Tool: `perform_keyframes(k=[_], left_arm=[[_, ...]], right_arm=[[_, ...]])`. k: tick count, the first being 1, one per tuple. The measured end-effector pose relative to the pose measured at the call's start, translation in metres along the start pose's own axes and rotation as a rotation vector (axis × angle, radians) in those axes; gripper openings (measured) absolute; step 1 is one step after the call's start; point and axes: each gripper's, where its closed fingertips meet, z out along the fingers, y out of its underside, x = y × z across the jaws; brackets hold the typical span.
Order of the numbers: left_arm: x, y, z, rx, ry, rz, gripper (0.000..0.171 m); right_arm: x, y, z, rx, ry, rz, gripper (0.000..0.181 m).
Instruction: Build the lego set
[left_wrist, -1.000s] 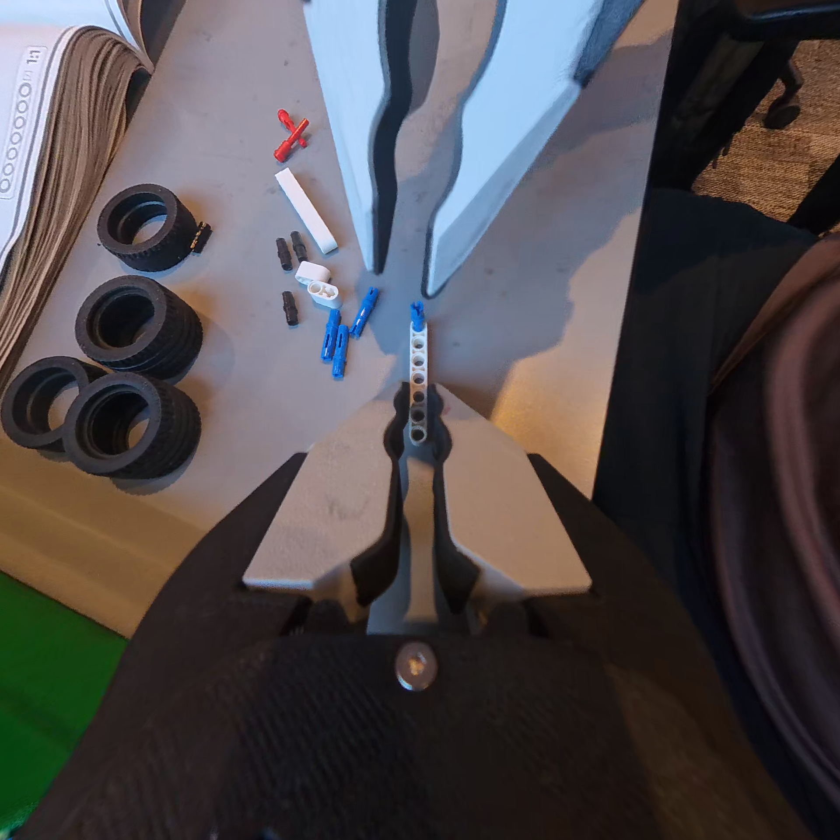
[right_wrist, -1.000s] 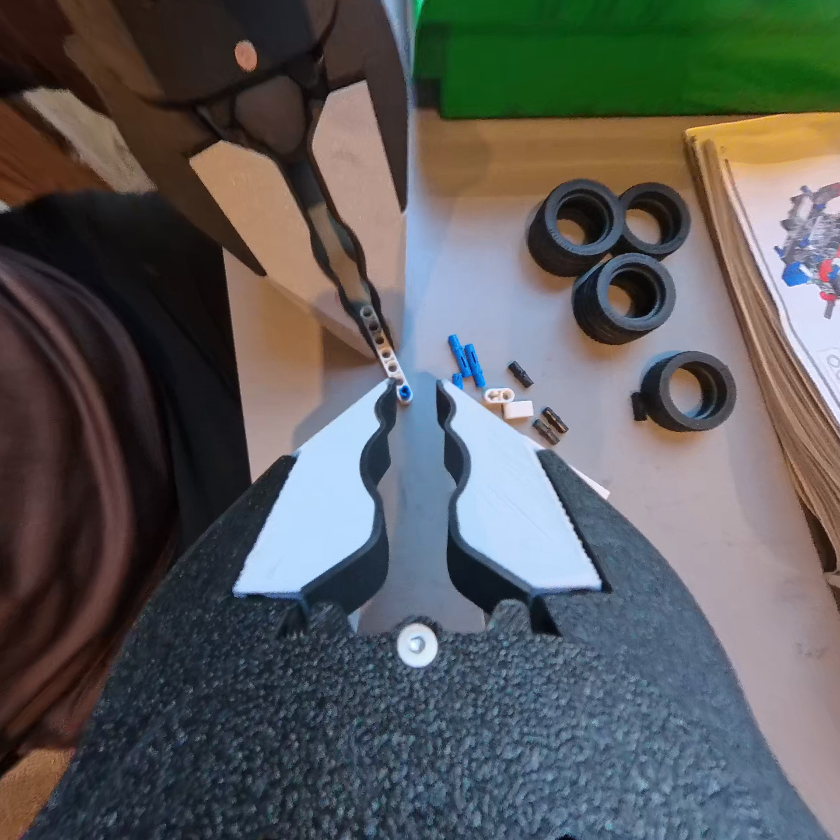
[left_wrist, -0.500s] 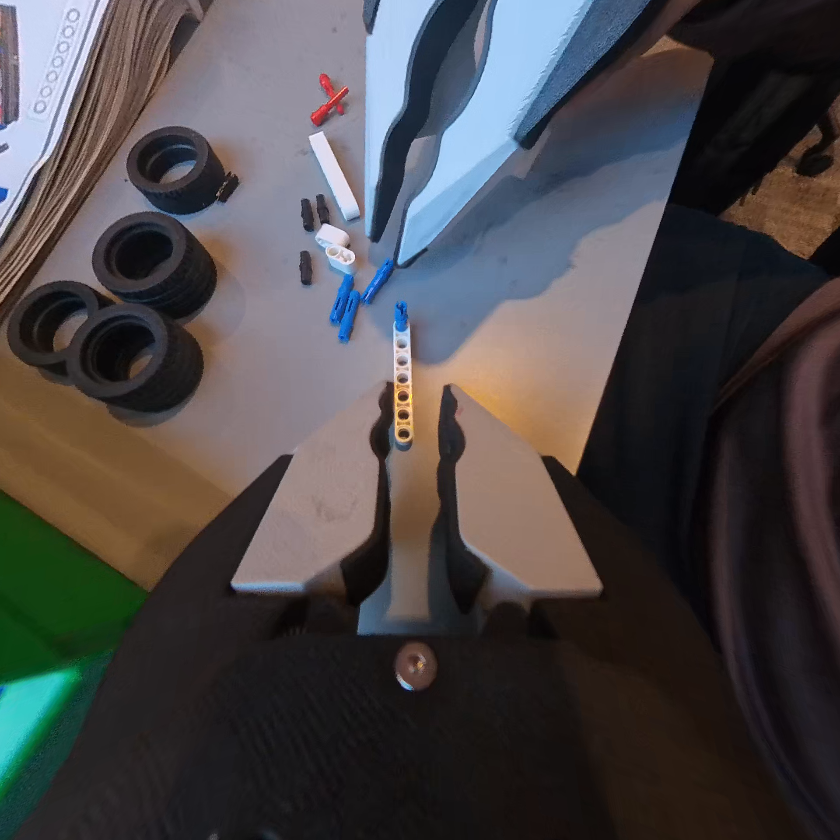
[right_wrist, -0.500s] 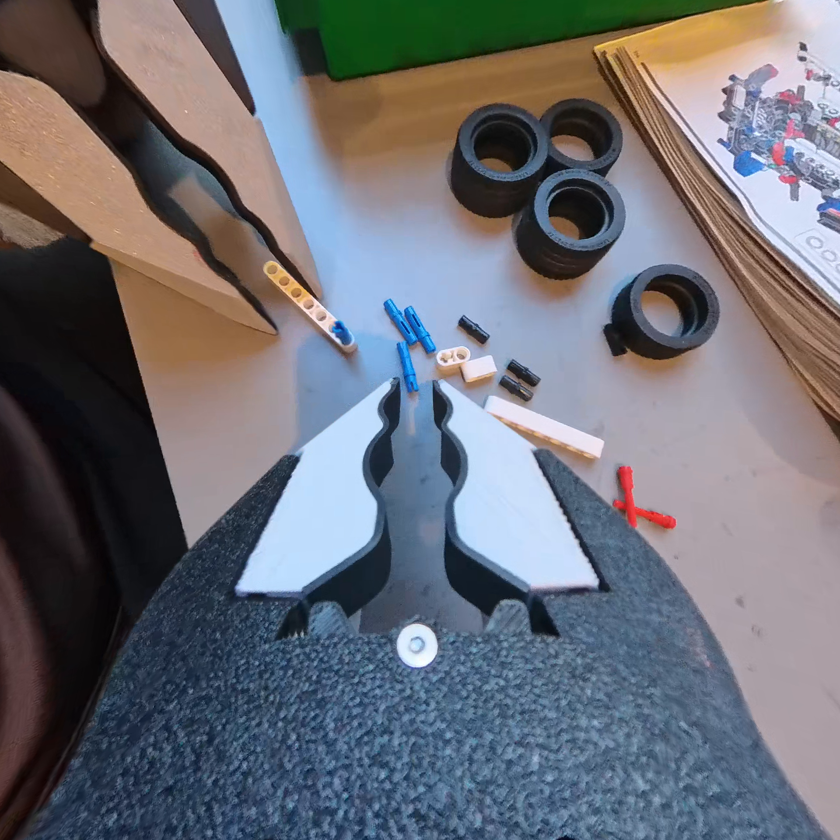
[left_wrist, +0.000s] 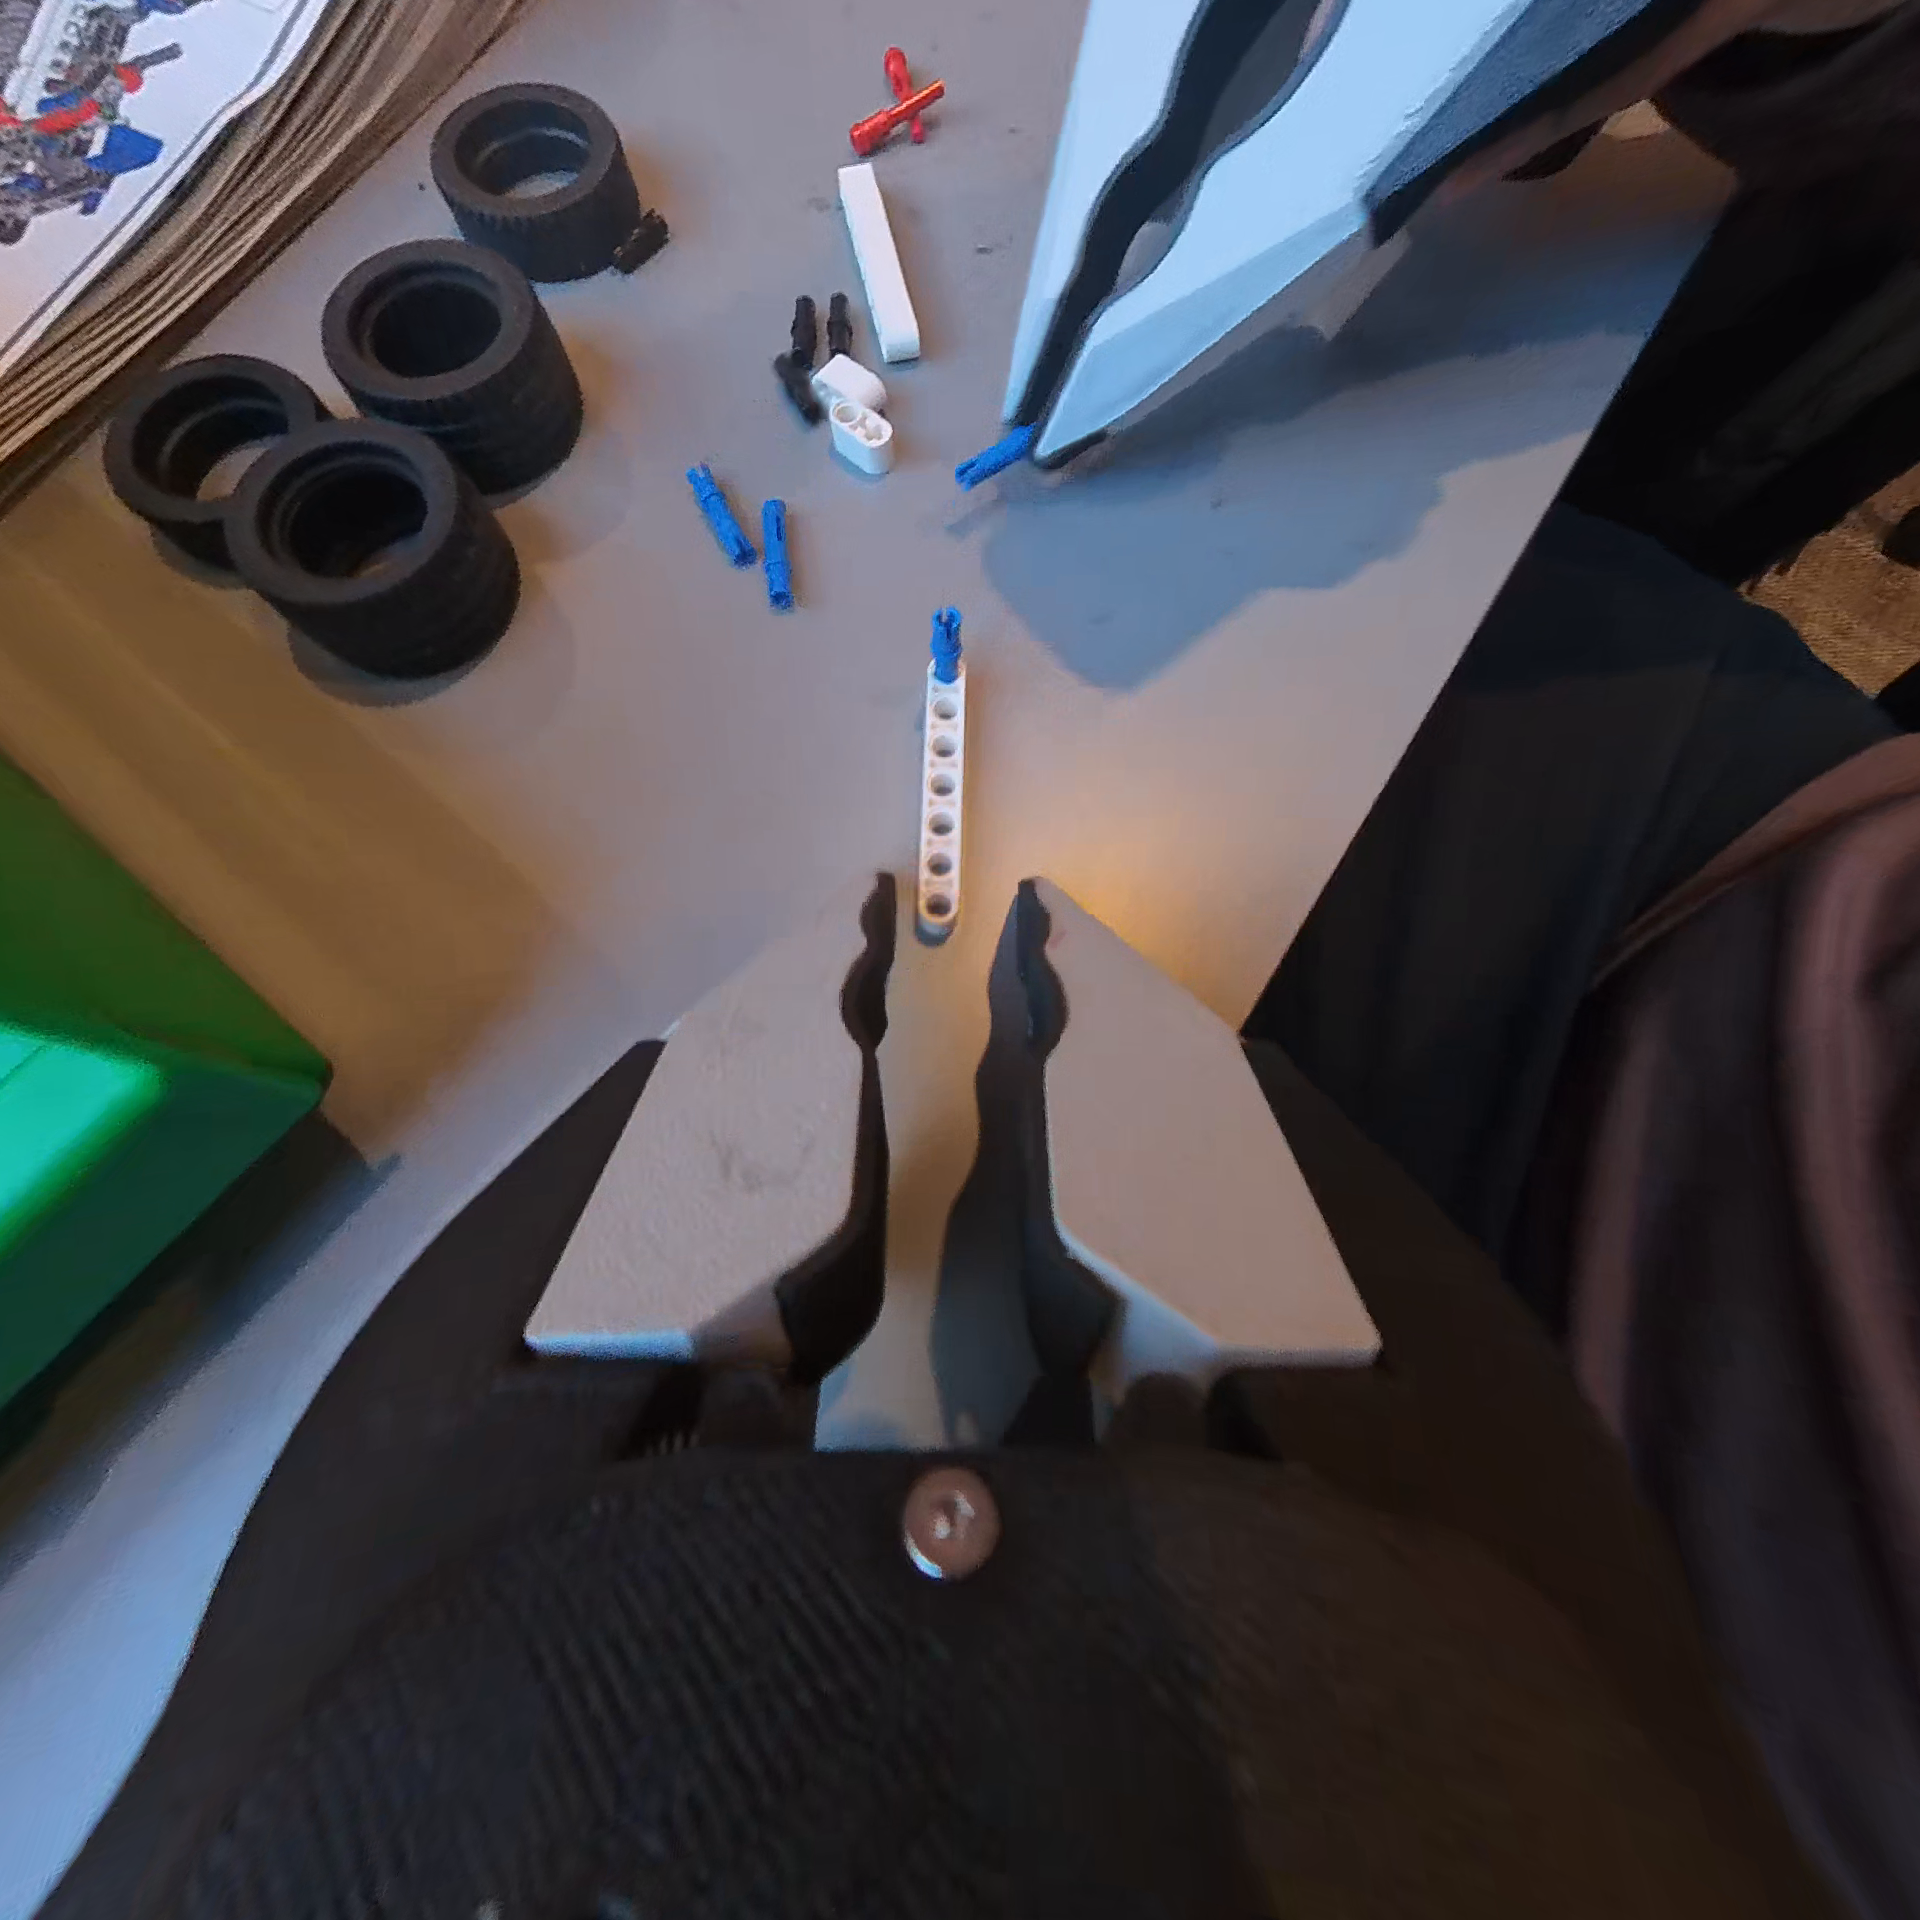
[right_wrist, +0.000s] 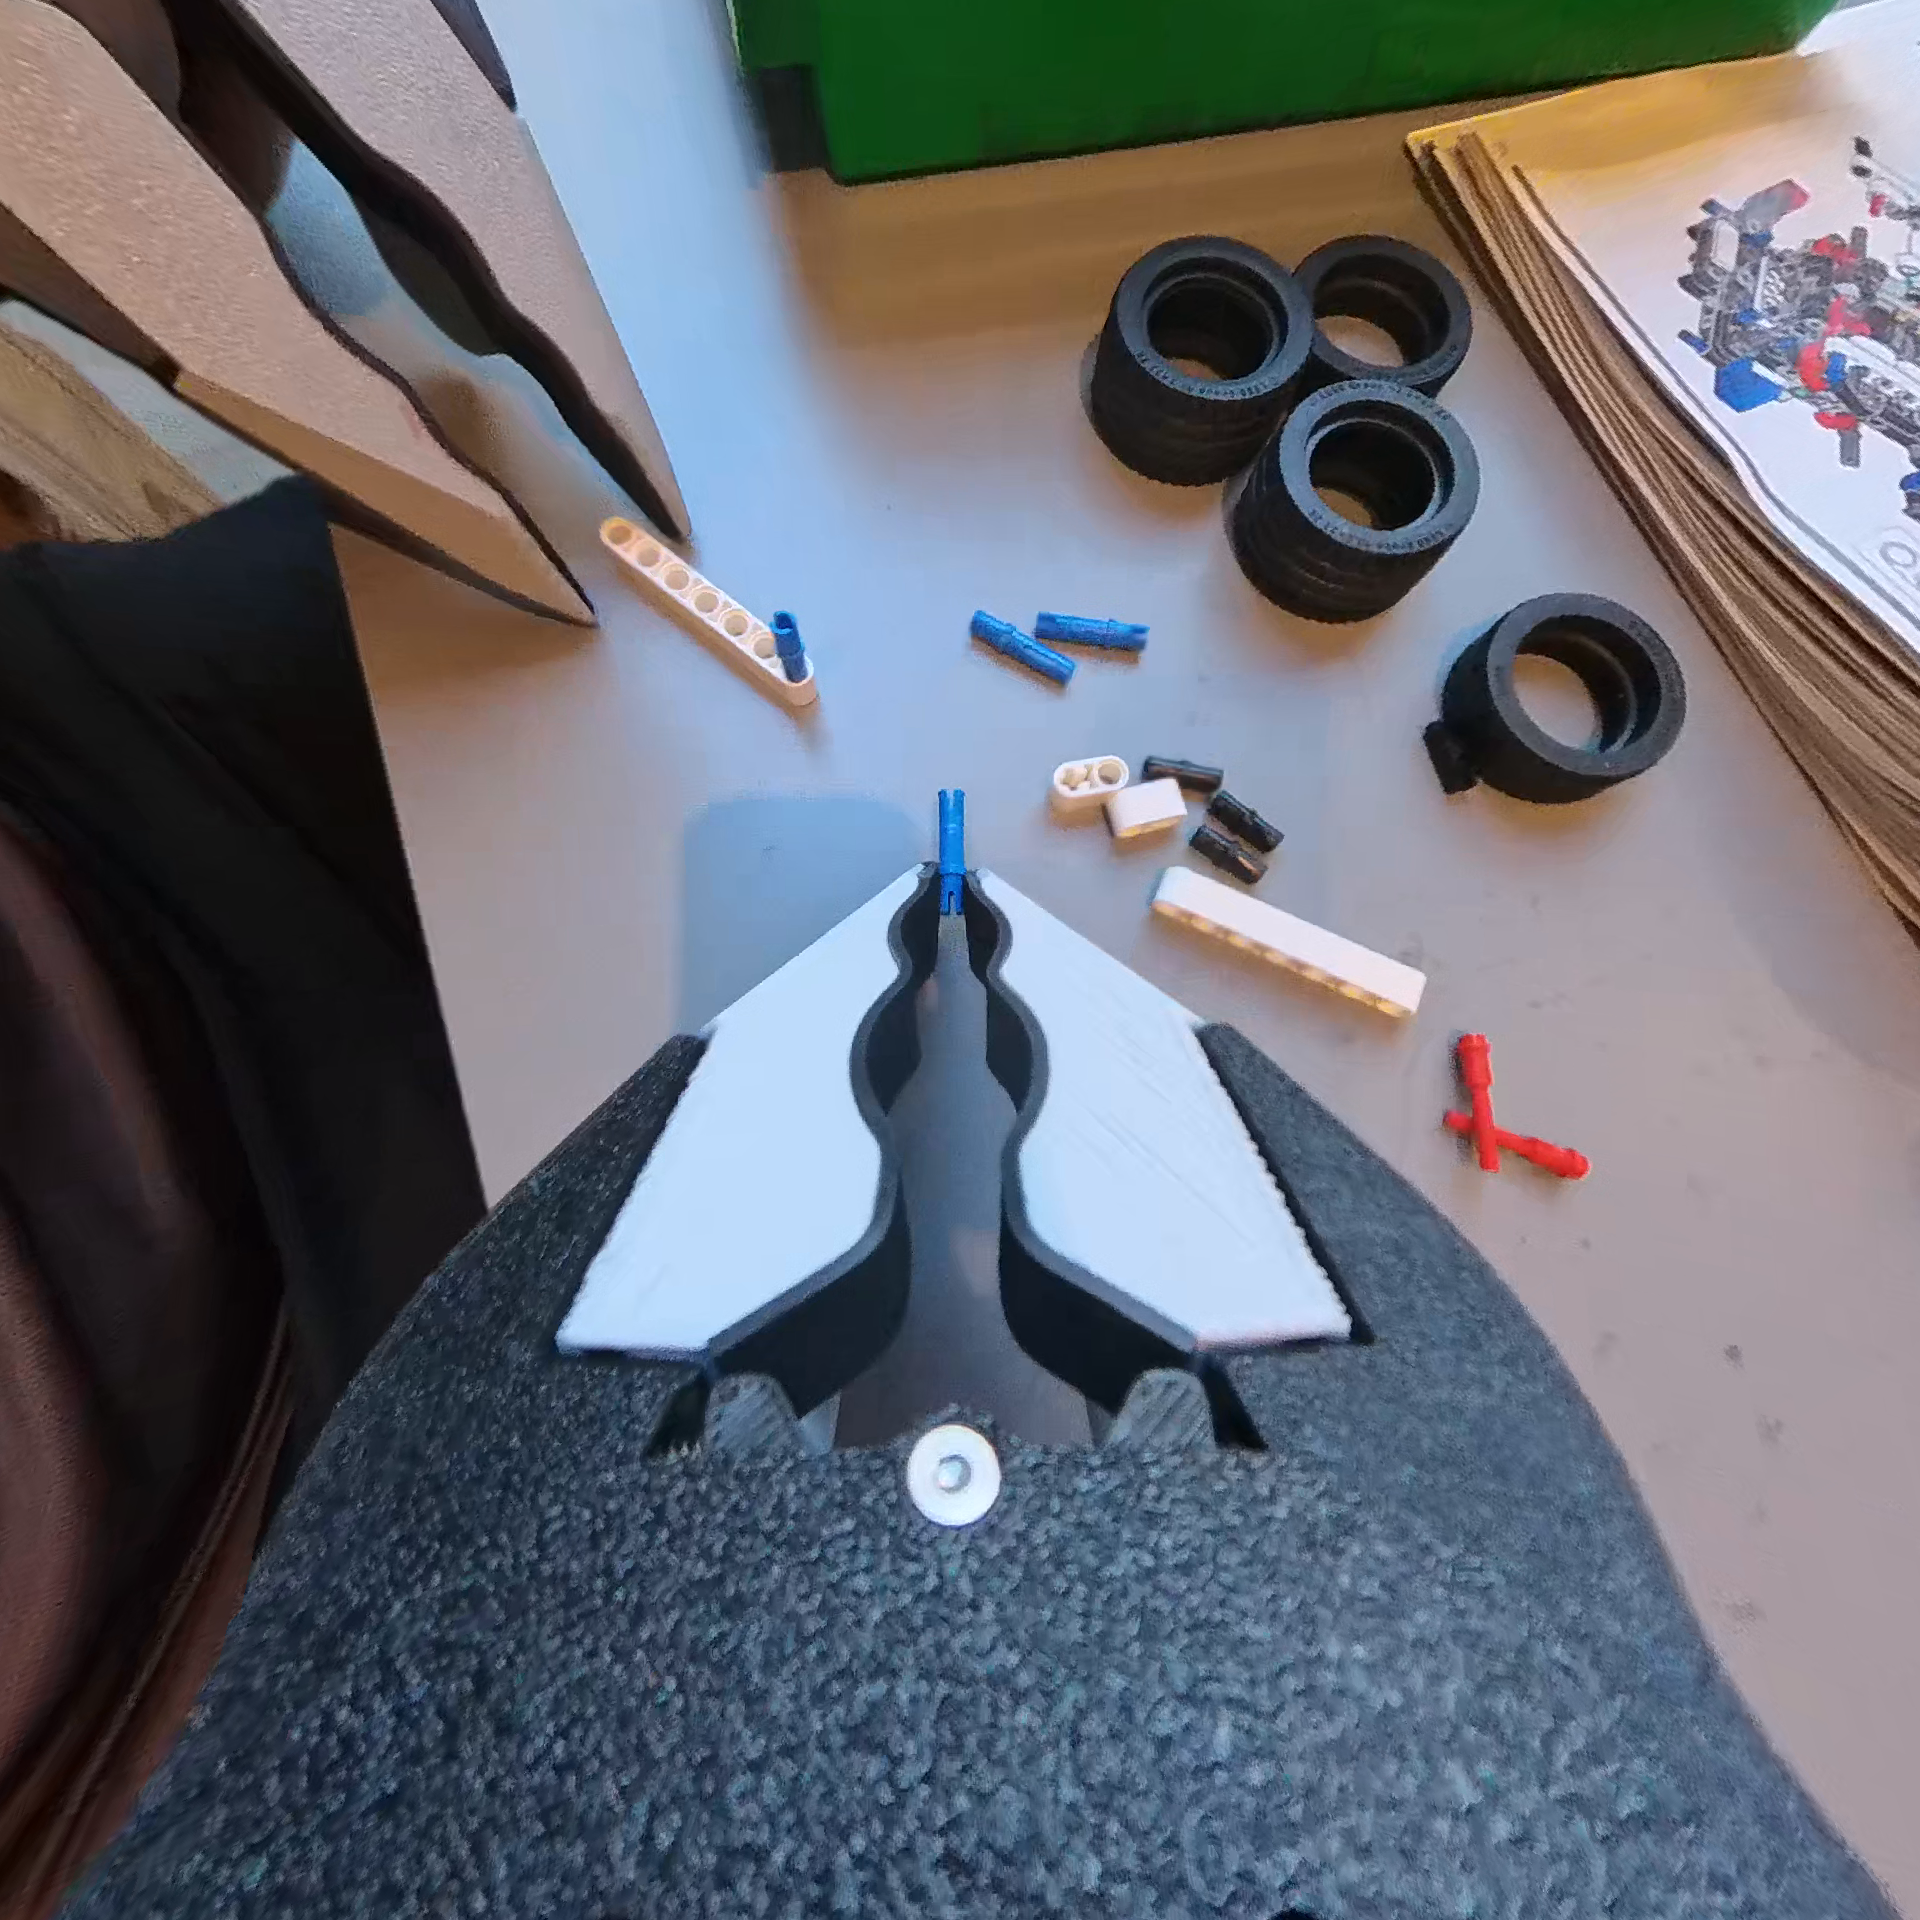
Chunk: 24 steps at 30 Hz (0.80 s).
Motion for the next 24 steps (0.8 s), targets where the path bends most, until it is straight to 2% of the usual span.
perform_keyframes(k=[9,19,24], left_arm=[[-0.006,0.011,-0.014,0.007,-0.026,-0.074,0.018],[0.018,-0.012,0.011,0.035,0.098,-0.100,0.014],[0.006,-0.026,-0.002,0.086,0.007,-0.045,0.010]], right_arm=[[0.005,0.003,-0.009,0.081,0.039,0.016,0.004],[0.009,0.002,-0.012,0.106,0.051,0.006,0.004],[0.008,-0.009,-0.022,0.187,0.001,0.036,0.004]])
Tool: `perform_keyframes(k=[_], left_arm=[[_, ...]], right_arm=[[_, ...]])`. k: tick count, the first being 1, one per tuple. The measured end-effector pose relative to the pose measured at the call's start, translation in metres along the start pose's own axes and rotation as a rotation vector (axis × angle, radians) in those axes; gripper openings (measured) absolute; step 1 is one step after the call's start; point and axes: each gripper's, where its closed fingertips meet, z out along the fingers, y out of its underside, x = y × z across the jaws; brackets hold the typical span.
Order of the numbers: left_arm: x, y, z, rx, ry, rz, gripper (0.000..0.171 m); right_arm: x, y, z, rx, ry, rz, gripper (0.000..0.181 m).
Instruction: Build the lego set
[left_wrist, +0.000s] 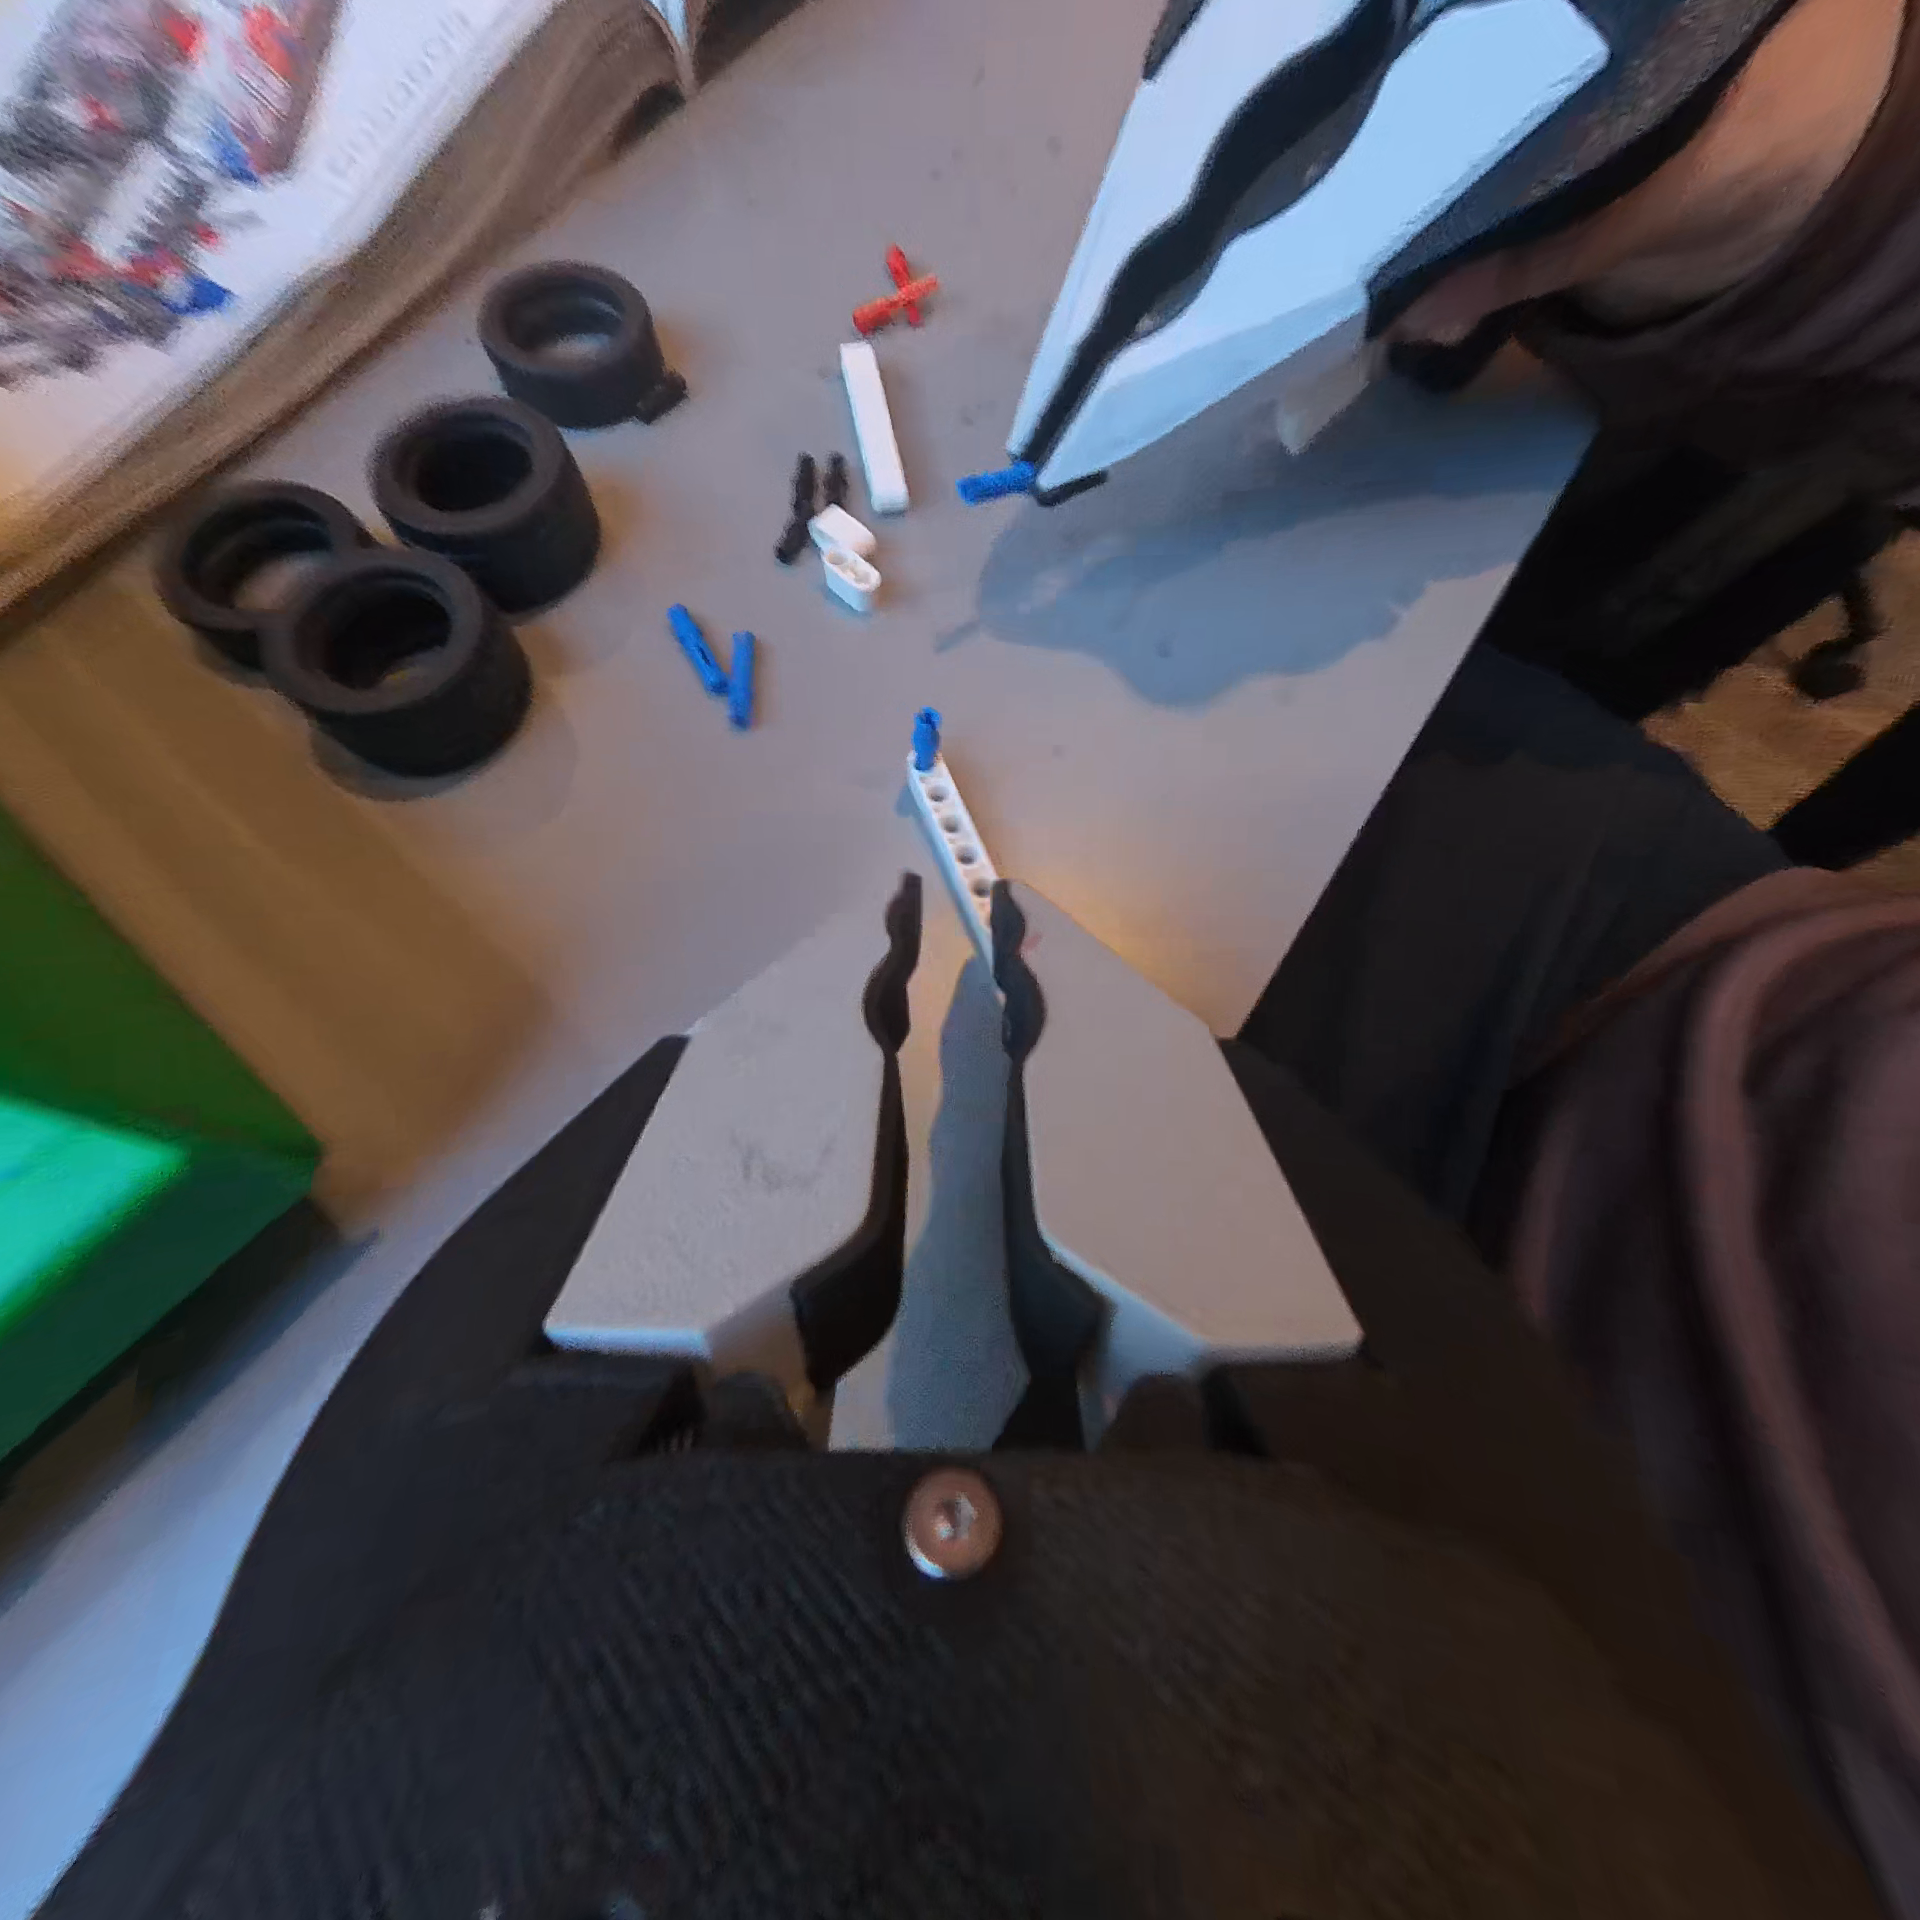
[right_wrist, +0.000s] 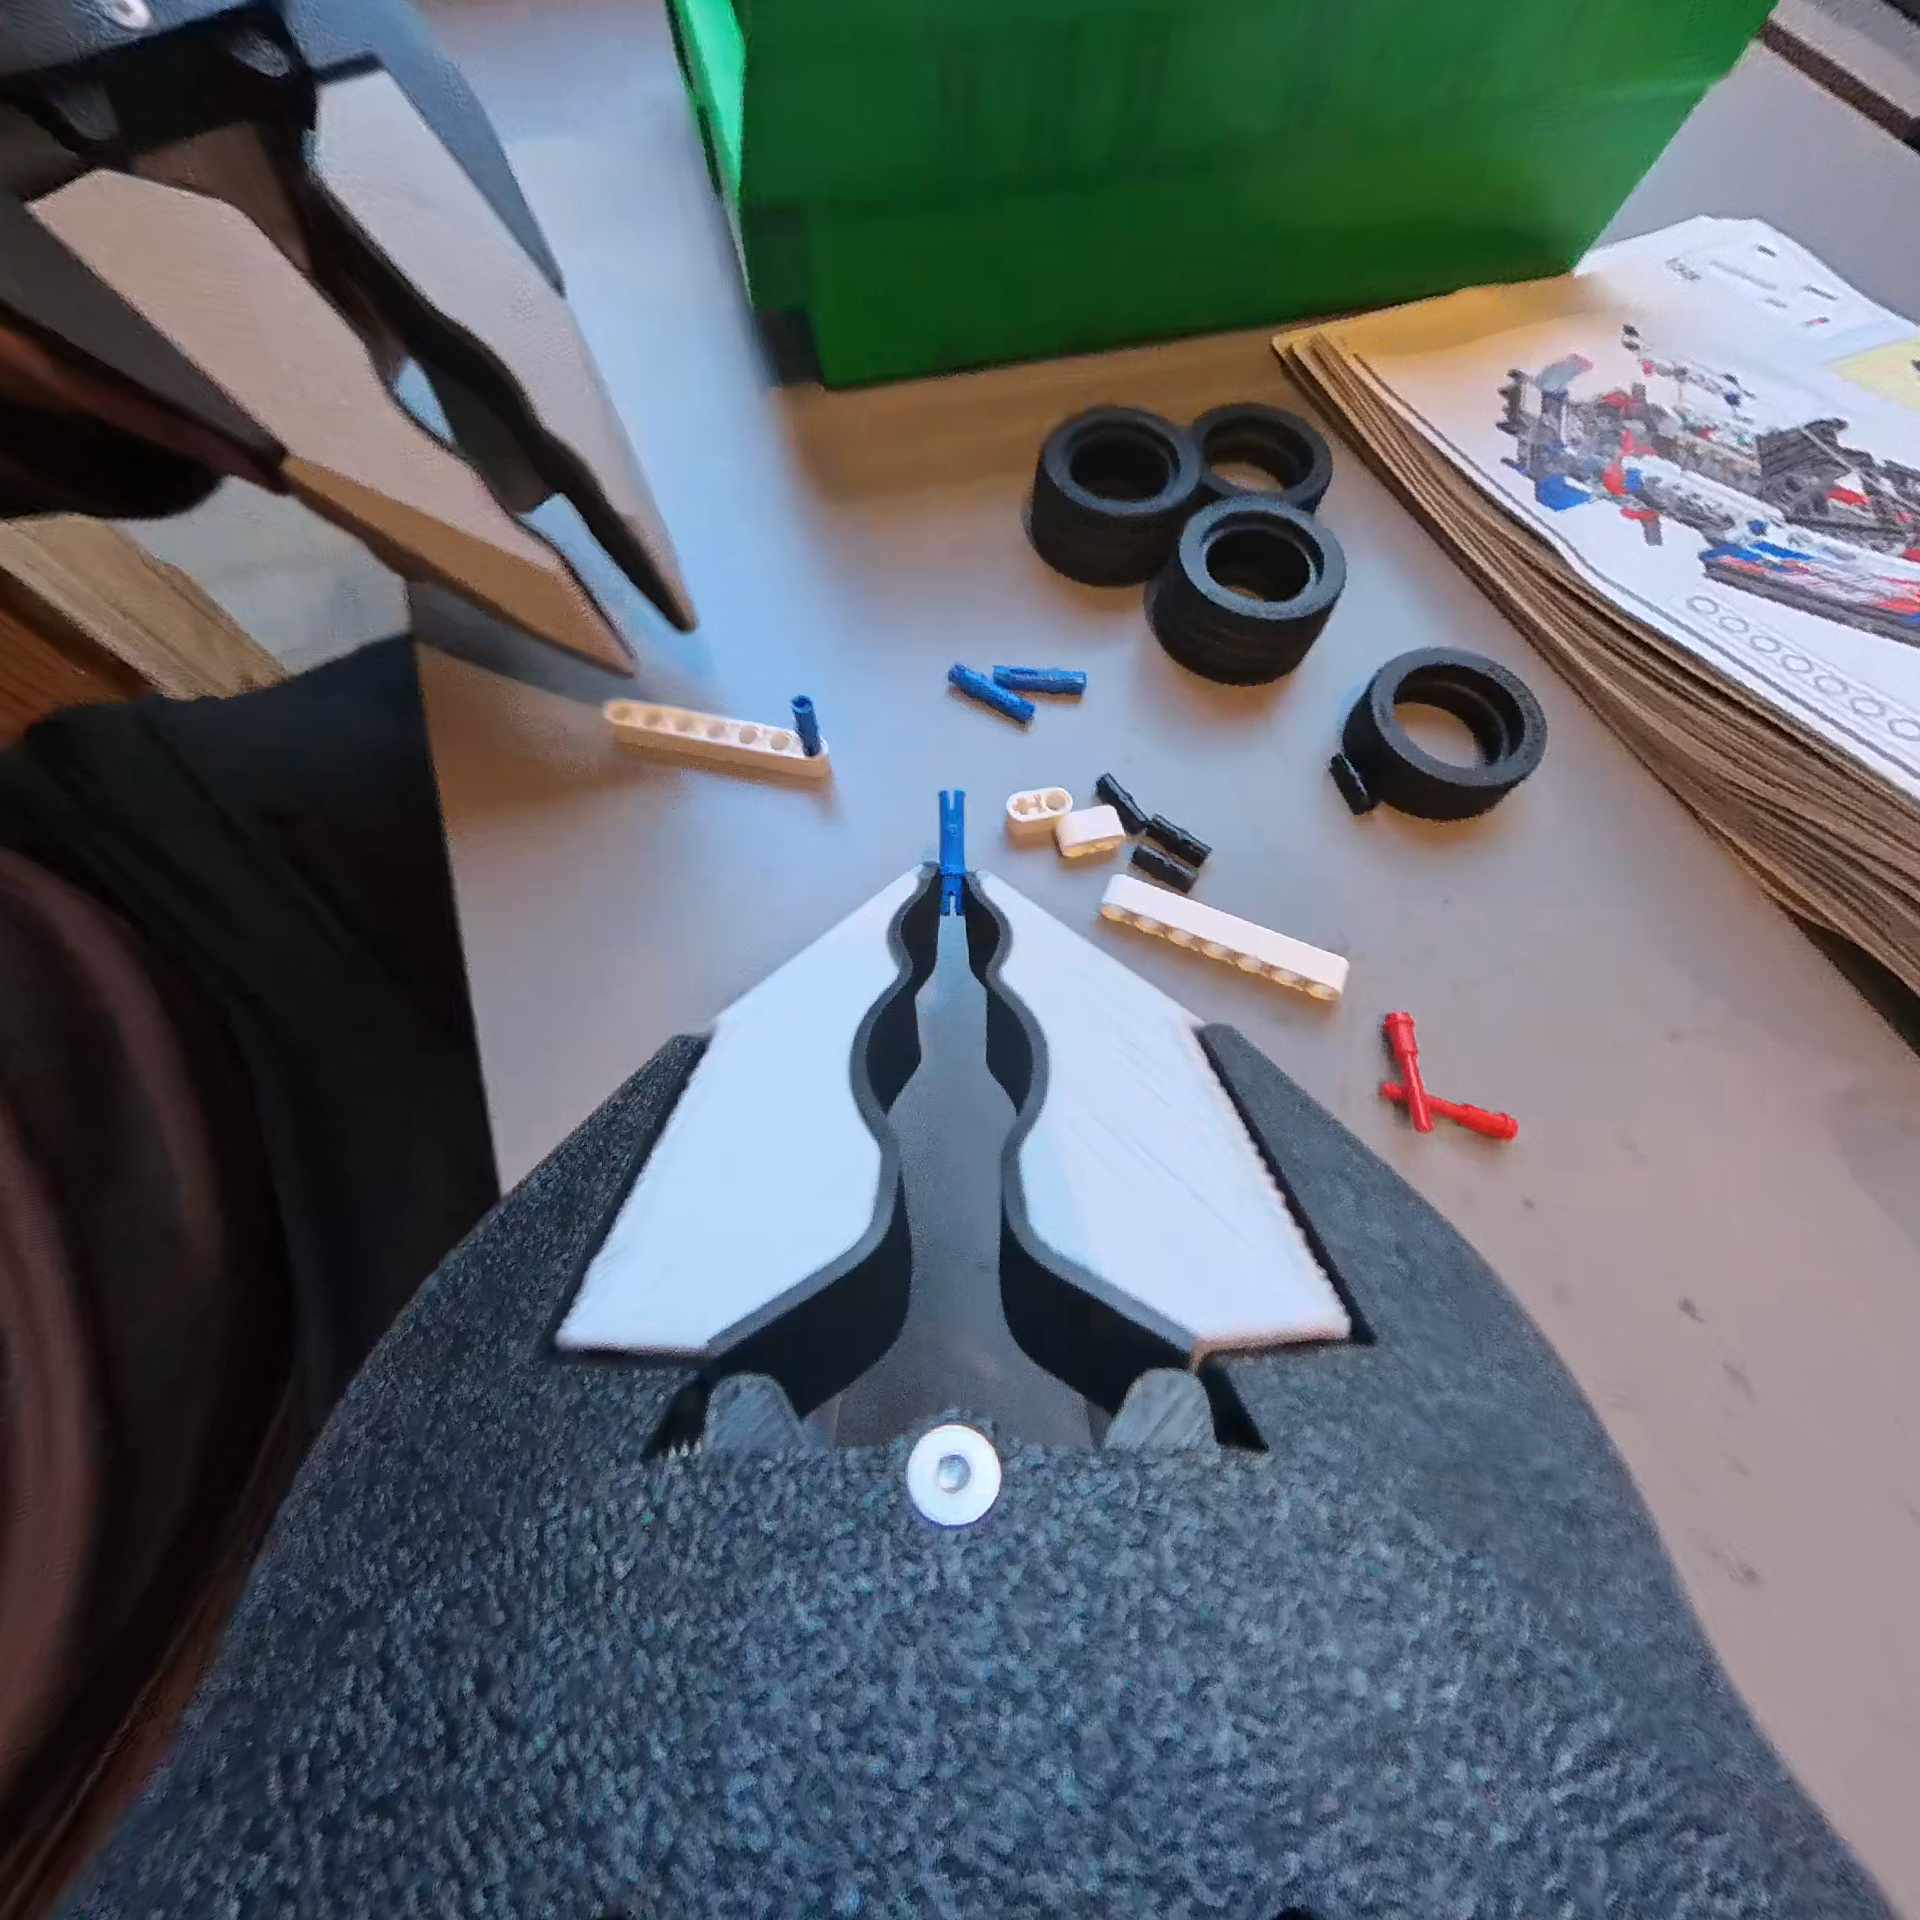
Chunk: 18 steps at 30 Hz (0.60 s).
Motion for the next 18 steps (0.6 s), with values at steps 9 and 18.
perform_keyframes(k=[9,18], left_arm=[[0.000,-0.049,-0.009,-0.003,-0.025,0.279,0.013],[0.019,-0.047,0.019,-0.135,0.030,0.523,0.011]], right_arm=[[-0.022,-0.024,-0.009,0.117,-0.056,-0.136,0.004],[-0.030,-0.018,-0.005,0.056,-0.005,-0.281,0.004]])
